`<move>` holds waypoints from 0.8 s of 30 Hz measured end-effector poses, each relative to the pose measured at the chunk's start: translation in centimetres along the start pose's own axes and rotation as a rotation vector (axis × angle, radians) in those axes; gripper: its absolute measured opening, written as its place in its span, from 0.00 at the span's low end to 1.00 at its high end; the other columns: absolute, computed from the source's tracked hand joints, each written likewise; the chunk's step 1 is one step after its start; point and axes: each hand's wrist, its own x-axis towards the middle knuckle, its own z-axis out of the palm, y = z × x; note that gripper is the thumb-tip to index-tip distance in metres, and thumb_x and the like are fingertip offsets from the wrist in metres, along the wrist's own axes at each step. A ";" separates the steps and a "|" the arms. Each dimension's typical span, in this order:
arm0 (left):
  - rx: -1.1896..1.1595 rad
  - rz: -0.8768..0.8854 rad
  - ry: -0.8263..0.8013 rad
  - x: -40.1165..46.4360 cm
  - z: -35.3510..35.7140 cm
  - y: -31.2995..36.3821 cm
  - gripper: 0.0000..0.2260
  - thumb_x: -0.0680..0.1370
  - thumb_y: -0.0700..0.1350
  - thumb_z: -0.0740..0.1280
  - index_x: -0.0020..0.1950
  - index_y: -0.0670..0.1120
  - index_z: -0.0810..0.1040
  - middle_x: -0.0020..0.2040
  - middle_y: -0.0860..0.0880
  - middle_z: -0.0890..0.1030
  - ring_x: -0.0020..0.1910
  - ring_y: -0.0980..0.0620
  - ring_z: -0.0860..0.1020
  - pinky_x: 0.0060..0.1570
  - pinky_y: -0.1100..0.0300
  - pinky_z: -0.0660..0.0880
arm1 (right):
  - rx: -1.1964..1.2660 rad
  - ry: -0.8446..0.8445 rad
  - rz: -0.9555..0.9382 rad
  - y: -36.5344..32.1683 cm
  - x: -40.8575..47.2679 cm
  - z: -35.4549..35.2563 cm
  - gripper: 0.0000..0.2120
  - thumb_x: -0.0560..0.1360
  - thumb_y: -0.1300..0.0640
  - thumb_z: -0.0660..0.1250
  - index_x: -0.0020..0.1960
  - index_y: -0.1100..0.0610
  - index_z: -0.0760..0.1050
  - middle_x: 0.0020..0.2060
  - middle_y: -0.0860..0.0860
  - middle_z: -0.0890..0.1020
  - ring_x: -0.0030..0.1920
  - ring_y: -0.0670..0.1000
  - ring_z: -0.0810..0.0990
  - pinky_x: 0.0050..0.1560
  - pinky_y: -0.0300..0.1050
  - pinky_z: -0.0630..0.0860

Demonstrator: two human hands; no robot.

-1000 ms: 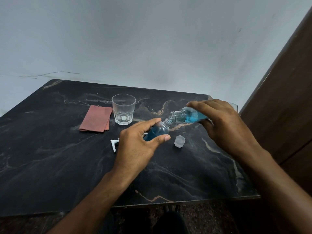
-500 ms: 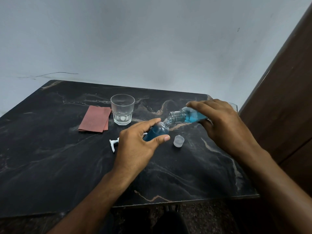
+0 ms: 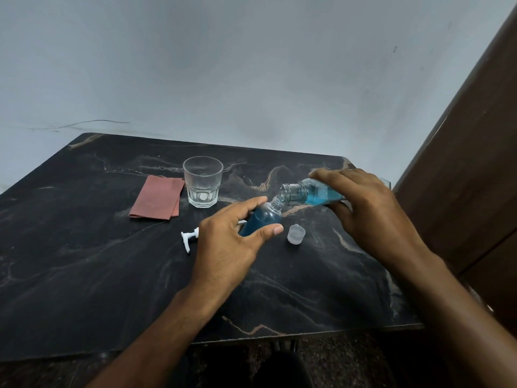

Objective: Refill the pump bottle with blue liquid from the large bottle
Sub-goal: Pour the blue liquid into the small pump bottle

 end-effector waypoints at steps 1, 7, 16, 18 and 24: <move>-0.001 0.001 0.002 0.0 0.0 0.0 0.24 0.67 0.50 0.81 0.63 0.53 0.84 0.58 0.56 0.86 0.58 0.59 0.83 0.58 0.51 0.82 | 0.009 -0.001 0.008 0.0 0.0 0.1 0.24 0.73 0.64 0.75 0.68 0.56 0.77 0.58 0.52 0.83 0.58 0.56 0.80 0.60 0.53 0.75; -0.009 0.001 0.007 -0.1 0.0 0.5 0.24 0.68 0.48 0.81 0.64 0.52 0.83 0.58 0.57 0.85 0.58 0.62 0.83 0.58 0.53 0.82 | 0.039 0.062 0.040 -0.2 -0.3 0.8 0.25 0.71 0.64 0.77 0.66 0.55 0.78 0.57 0.51 0.84 0.57 0.52 0.79 0.59 0.43 0.71; -0.055 -0.019 0.006 -0.2 0.1 0.5 0.24 0.68 0.46 0.81 0.63 0.52 0.83 0.59 0.55 0.85 0.58 0.60 0.84 0.59 0.53 0.82 | 0.154 0.099 0.088 -0.4 -0.8 1.7 0.25 0.71 0.63 0.77 0.66 0.53 0.77 0.55 0.51 0.83 0.54 0.53 0.81 0.57 0.54 0.78; -0.070 -0.018 0.005 -0.3 0.2 0.6 0.24 0.67 0.46 0.80 0.63 0.53 0.83 0.58 0.55 0.86 0.57 0.61 0.83 0.59 0.55 0.82 | 0.162 0.097 0.102 -0.4 -0.9 1.8 0.26 0.71 0.62 0.77 0.67 0.52 0.77 0.56 0.51 0.83 0.55 0.54 0.81 0.56 0.55 0.78; -0.096 -0.019 -0.006 -0.1 0.0 0.5 0.23 0.68 0.49 0.80 0.62 0.55 0.83 0.57 0.56 0.86 0.56 0.61 0.84 0.57 0.57 0.82 | 0.202 0.132 0.172 -0.7 -1.0 2.0 0.27 0.71 0.61 0.78 0.68 0.51 0.76 0.60 0.49 0.82 0.59 0.50 0.81 0.59 0.50 0.79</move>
